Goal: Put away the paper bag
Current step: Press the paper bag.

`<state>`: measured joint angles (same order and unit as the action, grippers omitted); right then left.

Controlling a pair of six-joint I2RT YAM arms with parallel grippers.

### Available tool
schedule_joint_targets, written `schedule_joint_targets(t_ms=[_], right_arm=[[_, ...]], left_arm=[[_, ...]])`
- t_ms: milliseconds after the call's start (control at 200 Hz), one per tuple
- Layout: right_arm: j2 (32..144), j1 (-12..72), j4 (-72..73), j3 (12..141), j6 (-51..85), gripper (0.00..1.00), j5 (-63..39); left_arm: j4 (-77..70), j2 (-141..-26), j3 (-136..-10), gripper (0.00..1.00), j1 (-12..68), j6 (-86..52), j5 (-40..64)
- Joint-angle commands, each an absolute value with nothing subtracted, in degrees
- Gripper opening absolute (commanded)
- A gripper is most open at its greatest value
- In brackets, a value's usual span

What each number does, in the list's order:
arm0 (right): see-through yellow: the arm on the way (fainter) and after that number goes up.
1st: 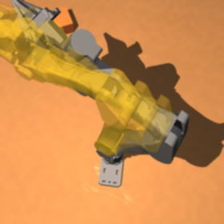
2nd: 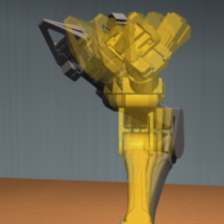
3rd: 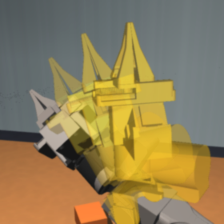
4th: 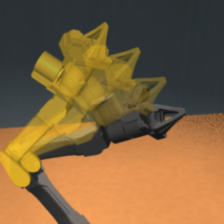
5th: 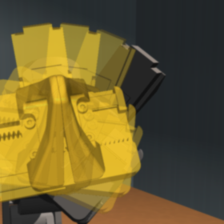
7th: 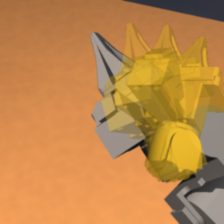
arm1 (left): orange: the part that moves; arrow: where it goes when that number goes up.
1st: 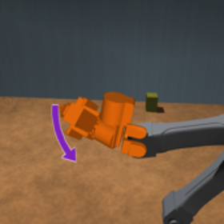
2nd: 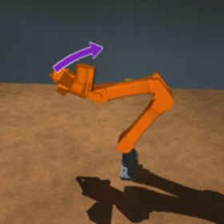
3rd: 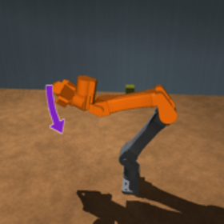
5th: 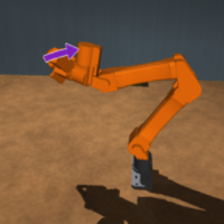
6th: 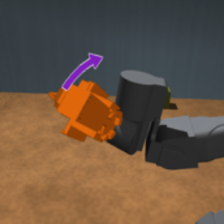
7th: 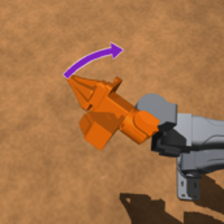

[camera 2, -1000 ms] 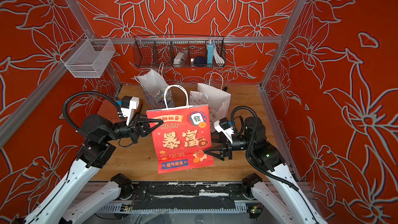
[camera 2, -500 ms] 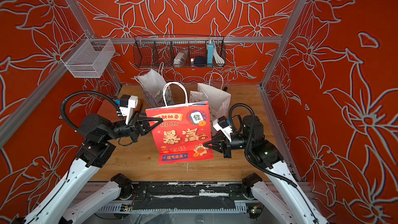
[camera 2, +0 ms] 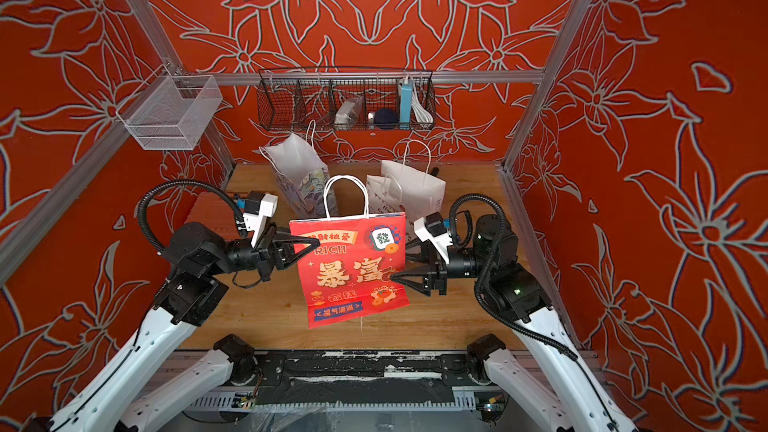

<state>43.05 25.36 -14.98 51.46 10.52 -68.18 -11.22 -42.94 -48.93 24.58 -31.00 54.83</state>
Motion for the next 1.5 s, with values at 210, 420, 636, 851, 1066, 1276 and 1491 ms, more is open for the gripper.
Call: schedule_joint_targets(t_ms=[210,420,636,851,1066,1276,1491], right_arm=[[40.7,25.3,-10.7,51.5,13.8,0.0,-68.3],[41.3,25.3,-10.8,53.3,13.8,0.64,-65.8],[42.5,25.3,-7.7,54.5,16.6,0.52,-65.9],[42.2,25.4,-3.0,53.1,20.5,0.27,-65.7],[40.6,25.4,-1.8,52.2,21.1,0.0,-63.9],[40.5,25.4,-11.5,53.1,15.2,0.0,-61.8],[40.8,25.4,-11.9,52.7,15.3,0.0,-64.1]], left_arm=[[-13.7,-43.0,-48.8,0.0,26.4,-31.1,55.9],[-11.2,-42.6,-48.8,0.0,26.7,-29.5,56.0],[-11.0,-41.9,-47.1,0.0,28.1,-28.7,55.5],[-9.6,-42.5,-46.9,0.0,28.9,-27.6,56.1],[-8.2,-42.8,-46.5,0.05,29.1,-26.8,55.5],[-5.4,-41.5,-48.4,0.63,29.0,-24.4,53.0],[-5.3,-43.1,-51.7,0.34,29.1,-23.8,53.5]])
